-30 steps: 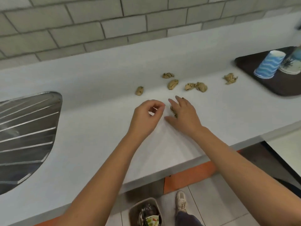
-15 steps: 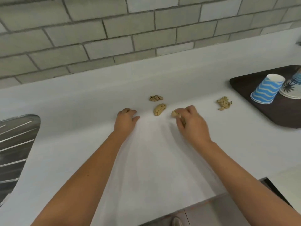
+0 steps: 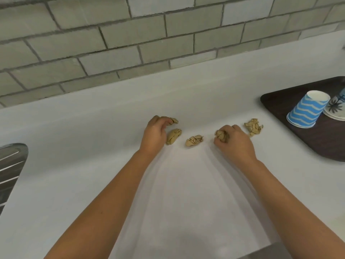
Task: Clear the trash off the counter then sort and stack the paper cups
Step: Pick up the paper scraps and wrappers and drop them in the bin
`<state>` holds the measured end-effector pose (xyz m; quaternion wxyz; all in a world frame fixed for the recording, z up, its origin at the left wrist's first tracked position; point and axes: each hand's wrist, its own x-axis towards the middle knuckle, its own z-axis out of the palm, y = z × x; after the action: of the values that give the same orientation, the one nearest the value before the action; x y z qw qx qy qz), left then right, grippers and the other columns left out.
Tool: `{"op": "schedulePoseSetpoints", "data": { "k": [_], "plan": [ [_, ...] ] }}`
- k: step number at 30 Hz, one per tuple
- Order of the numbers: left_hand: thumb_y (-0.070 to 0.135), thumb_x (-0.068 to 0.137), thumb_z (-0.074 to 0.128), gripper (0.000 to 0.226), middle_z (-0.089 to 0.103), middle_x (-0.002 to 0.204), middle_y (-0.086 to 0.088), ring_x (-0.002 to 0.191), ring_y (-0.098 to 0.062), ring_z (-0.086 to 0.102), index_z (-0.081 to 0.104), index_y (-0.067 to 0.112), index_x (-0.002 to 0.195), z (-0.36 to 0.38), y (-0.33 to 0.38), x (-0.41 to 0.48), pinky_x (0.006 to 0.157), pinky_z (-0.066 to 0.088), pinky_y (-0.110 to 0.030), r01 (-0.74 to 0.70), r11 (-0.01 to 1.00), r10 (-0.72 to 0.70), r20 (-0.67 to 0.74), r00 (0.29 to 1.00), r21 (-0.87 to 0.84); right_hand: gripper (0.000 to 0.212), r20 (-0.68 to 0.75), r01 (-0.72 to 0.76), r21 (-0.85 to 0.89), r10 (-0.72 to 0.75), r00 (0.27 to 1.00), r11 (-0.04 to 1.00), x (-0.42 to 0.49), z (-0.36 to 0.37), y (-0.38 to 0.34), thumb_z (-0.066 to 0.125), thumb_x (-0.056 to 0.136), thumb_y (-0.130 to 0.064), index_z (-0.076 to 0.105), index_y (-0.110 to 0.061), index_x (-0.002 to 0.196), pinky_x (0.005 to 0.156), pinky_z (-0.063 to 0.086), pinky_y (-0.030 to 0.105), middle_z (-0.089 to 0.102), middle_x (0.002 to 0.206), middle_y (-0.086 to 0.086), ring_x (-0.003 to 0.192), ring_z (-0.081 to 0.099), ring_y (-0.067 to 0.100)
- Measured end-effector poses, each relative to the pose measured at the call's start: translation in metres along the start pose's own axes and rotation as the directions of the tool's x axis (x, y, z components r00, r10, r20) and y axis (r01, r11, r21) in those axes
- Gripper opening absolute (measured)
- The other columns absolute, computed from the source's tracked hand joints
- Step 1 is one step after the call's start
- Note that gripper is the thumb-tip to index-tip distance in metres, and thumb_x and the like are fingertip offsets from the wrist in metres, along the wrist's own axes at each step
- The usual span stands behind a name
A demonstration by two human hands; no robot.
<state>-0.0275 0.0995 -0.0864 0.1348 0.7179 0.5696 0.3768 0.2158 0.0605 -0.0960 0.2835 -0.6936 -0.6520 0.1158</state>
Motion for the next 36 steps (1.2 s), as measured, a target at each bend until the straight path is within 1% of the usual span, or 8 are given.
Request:
{"op": "schedulePoseSetpoints", "data": {
  "k": [3, 6, 10, 18, 25, 28, 30, 36],
  "plan": [
    [0.012, 0.095, 0.047, 0.026, 0.053, 0.113, -0.016, 0.107, -0.027, 0.049, 0.063, 0.008, 0.116, 0.024, 0.008, 0.013, 0.094, 0.042, -0.033, 0.018, 0.990, -0.037, 0.139, 0.990, 0.140, 0.026, -0.210, 0.014, 0.039, -0.005, 0.978, 0.999, 0.019, -0.020, 0.011, 0.065, 0.085, -0.024, 0.066, -0.012, 0.107, 0.069, 0.036, 0.026, 0.054, 0.101, 0.011, 0.084, 0.052, 0.025],
    [0.036, 0.094, 0.054, 0.036, 0.050, 0.125, -0.015, 0.116, -0.032, 0.045, 0.061, 0.013, 0.120, 0.039, -0.003, 0.009, 0.093, 0.041, -0.039, -0.032, 0.935, -0.057, 0.240, 0.969, 0.353, 0.029, -0.225, -0.022, -0.051, 0.010, 0.974, 0.998, 0.044, -0.027, 0.032, 0.065, 0.085, -0.024, 0.067, -0.008, 0.109, 0.079, 0.039, 0.032, 0.054, 0.100, 0.018, 0.099, 0.050, 0.036],
    [0.027, 0.094, 0.056, 0.027, 0.061, 0.105, -0.018, 0.095, -0.036, 0.058, 0.065, 0.005, 0.106, 0.043, -0.014, -0.002, 0.074, 0.046, -0.039, -0.179, 0.896, 0.098, 0.213, 0.972, 0.405, 0.027, -0.086, -0.065, -0.146, 0.053, 0.995, 0.987, 0.048, -0.012, 0.058, 0.060, 0.090, -0.022, 0.066, -0.006, 0.110, 0.082, 0.044, 0.039, 0.052, 0.103, 0.019, 0.097, 0.048, 0.036],
    [0.030, 0.099, 0.045, 0.030, 0.057, 0.111, -0.013, 0.092, -0.030, 0.059, 0.056, 0.009, 0.117, 0.018, 0.006, 0.047, 0.077, 0.050, -0.040, -0.012, 0.961, -0.002, 0.048, 0.999, 0.278, 0.033, -0.090, 0.059, -0.260, -0.085, 0.992, 0.964, 0.033, 0.001, 0.050, 0.059, 0.082, 0.000, 0.067, -0.004, 0.114, 0.070, 0.047, 0.041, 0.061, 0.096, 0.020, 0.081, 0.053, 0.038],
    [0.035, 0.101, 0.036, 0.038, 0.044, 0.126, -0.013, 0.114, -0.031, 0.048, 0.048, 0.022, 0.135, 0.030, -0.007, 0.084, 0.094, 0.043, -0.040, -0.105, 0.842, -0.151, 0.419, 0.895, 0.529, 0.036, -0.084, 0.191, 0.097, -0.183, 0.979, 0.977, 0.022, -0.005, -0.007, 0.060, 0.083, 0.000, 0.070, -0.019, 0.112, 0.071, 0.041, 0.019, 0.059, 0.099, 0.002, 0.077, 0.056, 0.015],
    [0.042, 0.100, 0.034, 0.042, 0.045, 0.124, -0.013, 0.111, -0.032, 0.047, 0.048, 0.018, 0.131, 0.036, -0.016, 0.068, 0.084, 0.043, -0.039, -0.153, 0.786, -0.165, 0.442, 0.882, 0.599, 0.028, -0.131, 0.351, 0.166, -0.332, 0.934, 0.921, 0.021, 0.000, -0.035, 0.068, 0.085, -0.011, 0.071, -0.018, 0.111, 0.072, 0.037, 0.012, 0.057, 0.099, 0.003, 0.075, 0.052, 0.010],
    [0.044, 0.099, 0.036, 0.042, 0.047, 0.119, -0.013, 0.105, -0.031, 0.048, 0.048, 0.013, 0.126, 0.037, -0.021, 0.055, 0.073, 0.041, -0.036, -0.162, 0.783, -0.101, 0.379, 0.920, 0.601, 0.027, -0.133, 0.432, 0.175, -0.414, 0.901, 0.885, 0.022, 0.009, -0.049, 0.069, 0.086, -0.020, 0.070, -0.016, 0.113, 0.074, 0.044, 0.020, 0.057, 0.100, 0.007, 0.080, 0.055, 0.015],
    [0.032, 0.095, 0.052, 0.031, 0.059, 0.091, -0.018, 0.081, -0.035, 0.057, 0.061, 0.003, 0.103, 0.023, -0.031, 0.011, 0.054, 0.037, -0.032, -0.130, 0.835, 0.040, 0.175, 0.984, 0.535, 0.054, 0.290, 0.486, -0.130, -0.435, 0.852, 0.864, 0.010, 0.045, -0.060, 0.056, 0.082, -0.059, 0.068, -0.018, 0.114, 0.079, 0.048, 0.040, 0.060, 0.097, 0.009, 0.092, 0.052, 0.029]
  ]
}}
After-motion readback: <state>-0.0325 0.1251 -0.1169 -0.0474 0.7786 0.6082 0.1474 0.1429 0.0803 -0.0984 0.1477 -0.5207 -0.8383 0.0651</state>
